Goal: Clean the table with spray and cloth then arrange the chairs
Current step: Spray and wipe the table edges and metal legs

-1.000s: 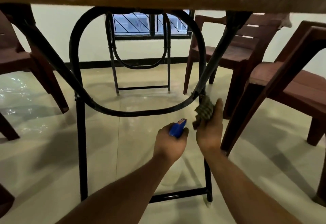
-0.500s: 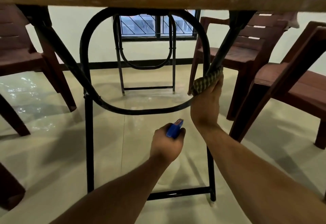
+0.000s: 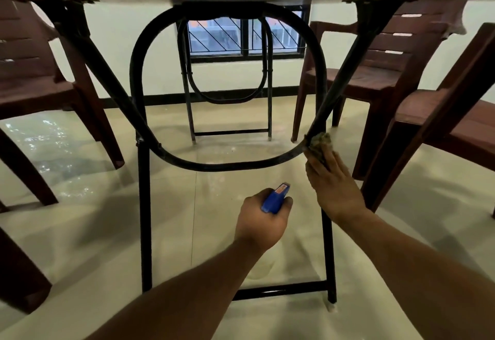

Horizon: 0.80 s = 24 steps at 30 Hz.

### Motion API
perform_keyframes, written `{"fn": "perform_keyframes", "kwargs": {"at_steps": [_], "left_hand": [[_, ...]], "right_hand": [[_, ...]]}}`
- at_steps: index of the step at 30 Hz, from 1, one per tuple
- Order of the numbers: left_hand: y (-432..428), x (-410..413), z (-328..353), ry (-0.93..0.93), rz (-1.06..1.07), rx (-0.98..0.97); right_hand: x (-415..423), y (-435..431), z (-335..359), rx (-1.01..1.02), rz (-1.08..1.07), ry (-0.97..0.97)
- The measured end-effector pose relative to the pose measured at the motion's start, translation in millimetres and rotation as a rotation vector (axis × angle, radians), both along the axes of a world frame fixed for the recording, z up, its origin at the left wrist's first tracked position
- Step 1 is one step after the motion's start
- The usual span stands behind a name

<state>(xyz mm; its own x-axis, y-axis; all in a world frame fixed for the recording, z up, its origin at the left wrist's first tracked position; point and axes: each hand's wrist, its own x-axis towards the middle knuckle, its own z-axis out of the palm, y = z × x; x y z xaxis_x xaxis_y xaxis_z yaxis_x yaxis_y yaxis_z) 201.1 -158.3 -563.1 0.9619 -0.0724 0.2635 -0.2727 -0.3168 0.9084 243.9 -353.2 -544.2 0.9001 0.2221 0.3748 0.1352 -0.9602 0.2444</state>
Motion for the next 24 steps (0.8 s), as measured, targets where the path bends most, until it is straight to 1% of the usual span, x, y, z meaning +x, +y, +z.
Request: {"fn": "perform_keyframes", "kwargs": {"at_steps": [1, 4, 6, 7, 8, 9, 11, 13, 15, 16, 18, 19, 20, 21, 22, 23, 24], "left_hand": [[0, -1, 0, -0.013, 0.0, 0.014], [0, -4, -4, -0.026, -0.003, 0.032], [1, -7, -7, -0.024, -0.016, 0.023], [3, -8, -9, -0.026, -0.021, 0.018], [5, -12, -13, -0.02, -0.019, 0.0], [7, -15, -14, -0.012, -0.025, -0.019], [12, -25, -21, -0.003, -0.038, -0.039], [18, -37, -35, 0.001, -0.069, -0.023], [23, -49, -49, 0.017, -0.086, 0.029], [24, -56, -57, 0.039, -0.094, 0.061], [29, -68, -66, 0.111, -0.108, 0.114], [30, -72, -71, 0.146, -0.111, 0.138], [32, -76, -72, 0.173, -0.124, 0.162], [33, -80, -71, 0.192, -0.131, 0.184], [34, -84, -68, 0.206, -0.14, 0.2], [37, -90, -60, 0.225, -0.155, 0.222], [40, -93, -55, 0.24, -0.164, 0.244]], "right_hand": [[-1, 0, 1, -0.009, 0.005, 0.042], [-3, -2, 7, -0.103, 0.02, 0.062], [-3, -8, -4, -0.07, 0.041, 0.005], [-7, -11, -18, -0.043, 0.058, 0.002], [-15, -13, -39, -0.038, 0.059, 0.047], [-29, -14, -66, 0.048, 0.036, 0.117], [-74, -13, -122, 0.31, -0.033, 0.254], [-119, -8, -177, 0.364, -0.009, 0.377], [-132, -1, -206, 0.415, 0.012, 0.474], [-131, 0, -204, 0.494, 0.003, 0.538], [-129, 3, -187, 0.759, 0.017, 0.585], [-127, 1, -180, 0.847, 0.061, 0.561], [-127, 0, -169, 0.911, 0.11, 0.496], [-130, 6, -159, 1.07, 0.154, 0.408], [-129, 15, -144, 1.354, 0.118, 0.326], [-135, 27, -128, 1.609, 0.019, 0.282], [-140, 42, -112, 1.691, 0.005, 0.275]]}}
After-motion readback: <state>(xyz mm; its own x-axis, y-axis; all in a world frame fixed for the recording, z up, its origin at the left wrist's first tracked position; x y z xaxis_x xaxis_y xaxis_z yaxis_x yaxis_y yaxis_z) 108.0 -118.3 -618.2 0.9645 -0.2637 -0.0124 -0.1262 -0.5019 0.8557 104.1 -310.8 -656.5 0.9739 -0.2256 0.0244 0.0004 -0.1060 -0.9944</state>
